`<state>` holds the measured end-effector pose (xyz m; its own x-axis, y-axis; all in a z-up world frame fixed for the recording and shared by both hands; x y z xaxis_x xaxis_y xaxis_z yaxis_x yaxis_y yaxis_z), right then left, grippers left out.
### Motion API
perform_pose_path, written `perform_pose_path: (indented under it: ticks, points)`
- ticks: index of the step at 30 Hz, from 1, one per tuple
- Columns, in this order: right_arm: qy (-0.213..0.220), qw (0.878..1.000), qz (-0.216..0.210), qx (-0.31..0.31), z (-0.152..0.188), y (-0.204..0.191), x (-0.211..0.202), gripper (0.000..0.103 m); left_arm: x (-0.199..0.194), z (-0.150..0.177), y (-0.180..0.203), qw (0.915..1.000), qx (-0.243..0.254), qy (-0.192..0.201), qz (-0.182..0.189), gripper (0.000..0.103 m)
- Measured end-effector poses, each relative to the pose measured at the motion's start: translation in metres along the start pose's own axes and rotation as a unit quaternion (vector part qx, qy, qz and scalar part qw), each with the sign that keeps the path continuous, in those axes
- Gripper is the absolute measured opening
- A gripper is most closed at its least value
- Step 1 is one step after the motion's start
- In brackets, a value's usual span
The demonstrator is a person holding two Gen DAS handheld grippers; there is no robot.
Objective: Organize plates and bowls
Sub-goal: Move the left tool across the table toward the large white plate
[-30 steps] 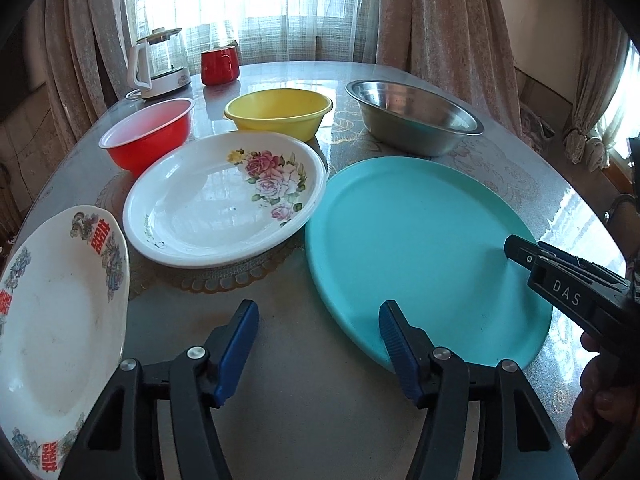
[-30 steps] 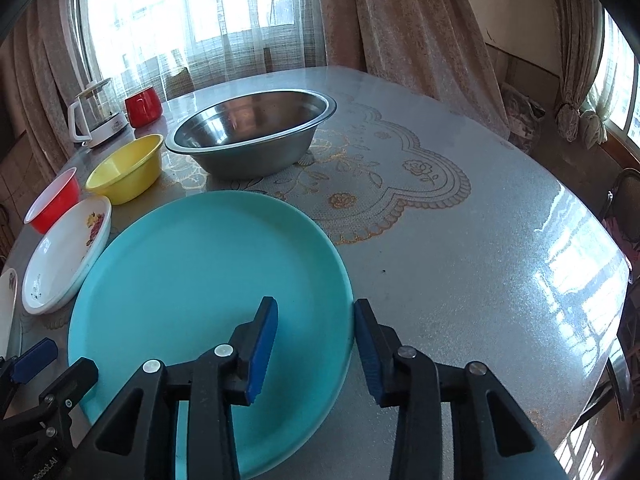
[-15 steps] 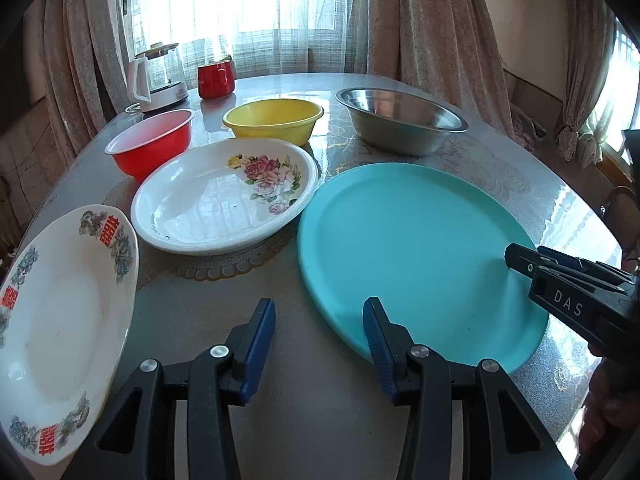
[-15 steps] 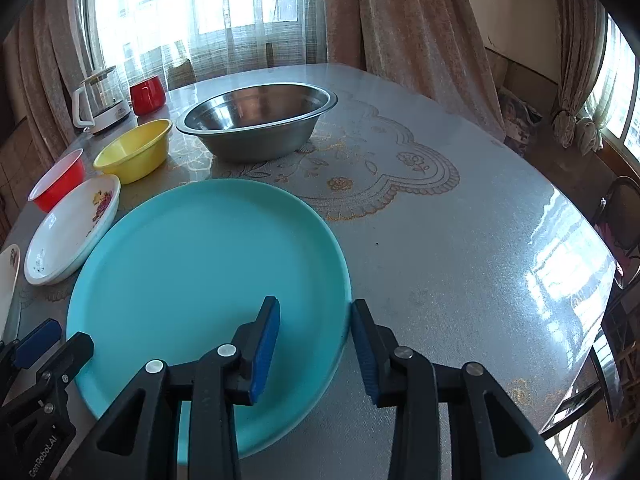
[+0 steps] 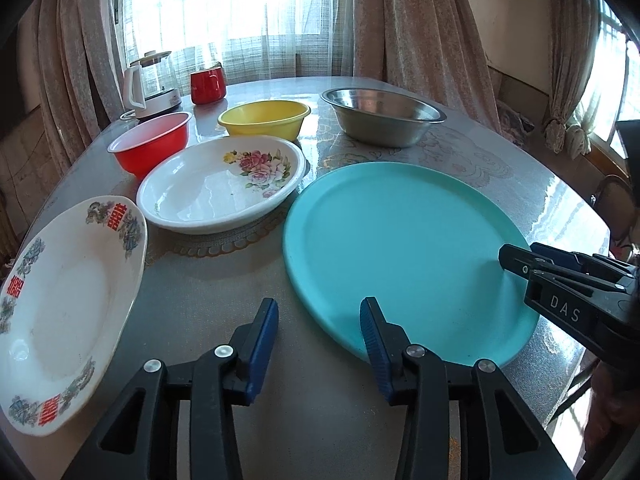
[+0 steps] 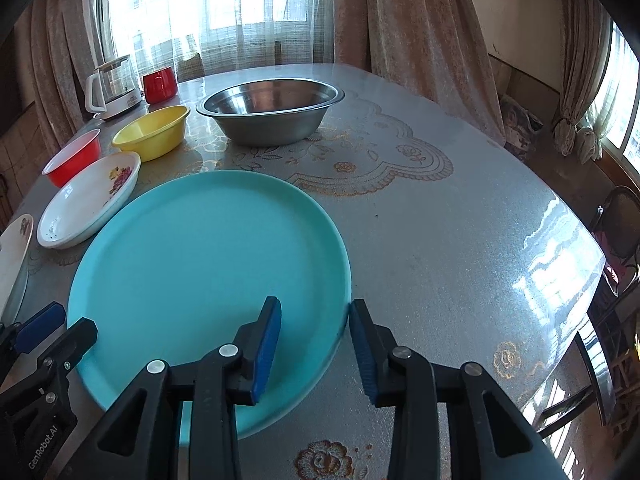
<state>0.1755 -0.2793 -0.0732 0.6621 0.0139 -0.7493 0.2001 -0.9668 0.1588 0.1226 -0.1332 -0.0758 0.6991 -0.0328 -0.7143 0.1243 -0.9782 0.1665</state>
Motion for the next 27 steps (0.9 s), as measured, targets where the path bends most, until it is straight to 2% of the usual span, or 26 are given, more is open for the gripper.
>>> perform_pose_path:
  ticks: [2,9,19,21,23,25,27]
  points:
    - [0.000,1.000,-0.001,0.000,0.003,-0.001,-0.002,0.035,-0.002,0.003,0.001,1.0000,0.003,-0.001,0.004,0.043]
    - [-0.009,1.000,0.009,-0.016,0.013,-0.005,-0.014,0.024,-0.011,0.012,0.004,0.9998,0.015,0.001,0.011,0.041]
    - [-0.014,1.000,0.007,0.025,0.026,0.000,-0.024,0.024,-0.020,0.018,0.003,0.9996,0.021,-0.001,0.017,0.041]
    - [-0.011,0.999,0.022,0.030,0.025,0.001,-0.028,0.026,-0.024,0.015,-0.003,0.9998,0.016,-0.001,0.010,0.050]
    - [0.007,0.999,0.046,0.020,0.021,0.000,-0.040,0.028,-0.033,0.010,-0.012,0.9999,0.006,0.006,0.006,0.068]
    - [0.033,0.998,0.056,0.005,0.013,-0.007,-0.056,0.035,-0.045,0.005,-0.020,0.9997,-0.001,0.023,0.002,0.077]
    - [0.059,0.997,0.046,-0.011,0.004,-0.018,-0.071,0.038,-0.059,-0.001,-0.029,0.9990,-0.006,0.045,-0.001,0.084]
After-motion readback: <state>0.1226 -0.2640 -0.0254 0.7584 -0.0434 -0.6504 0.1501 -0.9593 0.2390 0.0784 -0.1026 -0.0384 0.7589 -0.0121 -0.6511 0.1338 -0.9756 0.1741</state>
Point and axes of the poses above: each gripper's, at about its wrist camera, not at the fingertips, and x roughly the way its jaws point, y to its right, z to its underside, the point moved 3 cm from there along x, roughly the way its jaws point, and after that the axes turned 11 degrees about -x, right-handed, at the moved point
